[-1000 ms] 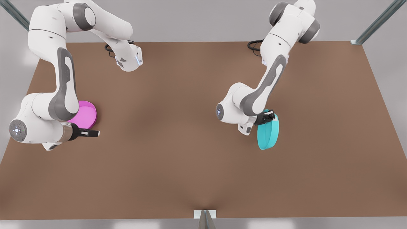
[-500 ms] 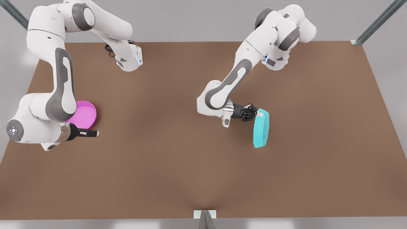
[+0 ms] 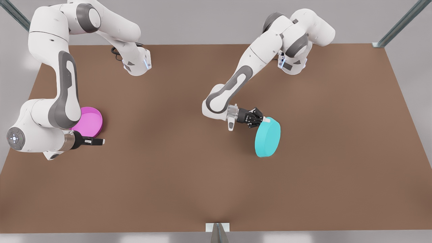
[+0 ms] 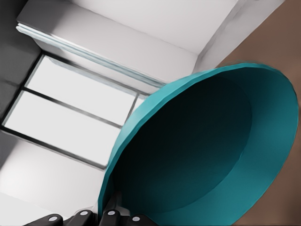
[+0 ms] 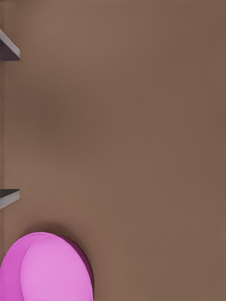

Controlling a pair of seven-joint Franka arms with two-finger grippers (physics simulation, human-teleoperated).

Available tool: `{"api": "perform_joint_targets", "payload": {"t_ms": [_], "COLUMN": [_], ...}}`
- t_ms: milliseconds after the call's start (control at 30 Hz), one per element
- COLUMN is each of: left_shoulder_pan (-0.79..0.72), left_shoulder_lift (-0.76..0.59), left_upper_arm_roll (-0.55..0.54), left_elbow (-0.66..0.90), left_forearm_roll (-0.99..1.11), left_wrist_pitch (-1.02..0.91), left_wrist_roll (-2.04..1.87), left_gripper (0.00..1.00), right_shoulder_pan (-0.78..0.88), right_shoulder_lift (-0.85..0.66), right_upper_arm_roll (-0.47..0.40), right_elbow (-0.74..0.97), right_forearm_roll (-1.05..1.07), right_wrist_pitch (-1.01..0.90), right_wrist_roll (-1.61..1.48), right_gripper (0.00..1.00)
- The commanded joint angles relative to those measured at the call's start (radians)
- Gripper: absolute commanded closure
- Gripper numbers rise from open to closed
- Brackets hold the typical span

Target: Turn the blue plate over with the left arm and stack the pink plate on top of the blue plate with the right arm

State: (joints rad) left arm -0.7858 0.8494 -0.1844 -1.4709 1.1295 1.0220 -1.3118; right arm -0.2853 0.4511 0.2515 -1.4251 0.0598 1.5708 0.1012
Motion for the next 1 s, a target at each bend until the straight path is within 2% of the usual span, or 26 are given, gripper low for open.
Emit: {"api": "perform_joint_targets", "payload": {"t_ms": [0,867,900,933,967], "left_shoulder_pan": [-0.001,-0.158,-0.158,-0.159,-0.167], "left_shoulder_lift": [0.002,0.125,0.126,0.138,0.143], "left_upper_arm_roll": [0.000,0.002,0.002,0.002,0.003], "left_elbow": [0.000,0.046,0.058,0.076,0.078], "left_forearm_roll": [-0.011,0.027,0.029,0.029,0.029], "left_wrist_pitch": [0.000,-0.108,-0.108,-0.108,-0.106], "left_wrist_roll": [-0.003,-0.063,-0.063,-0.063,-0.063], "left_gripper": [0.79,0.79,0.73,0.23,0.00], "right_shoulder_pan": [0.000,0.002,0.002,0.002,0.002], "right_shoulder_lift": [0.000,0.012,0.014,0.014,0.014], "right_upper_arm_roll": [0.000,-0.003,-0.003,-0.003,-0.003], "right_elbow": [0.000,0.009,0.008,0.008,0.008], "right_forearm_roll": [0.000,-0.008,-0.006,-0.006,-0.006], "right_wrist_pitch": [0.000,0.035,0.035,0.035,0.037], "right_wrist_roll": [0.000,0.014,0.014,0.014,0.014], "right_gripper": [0.00,0.00,0.00,0.00,0.00]}}
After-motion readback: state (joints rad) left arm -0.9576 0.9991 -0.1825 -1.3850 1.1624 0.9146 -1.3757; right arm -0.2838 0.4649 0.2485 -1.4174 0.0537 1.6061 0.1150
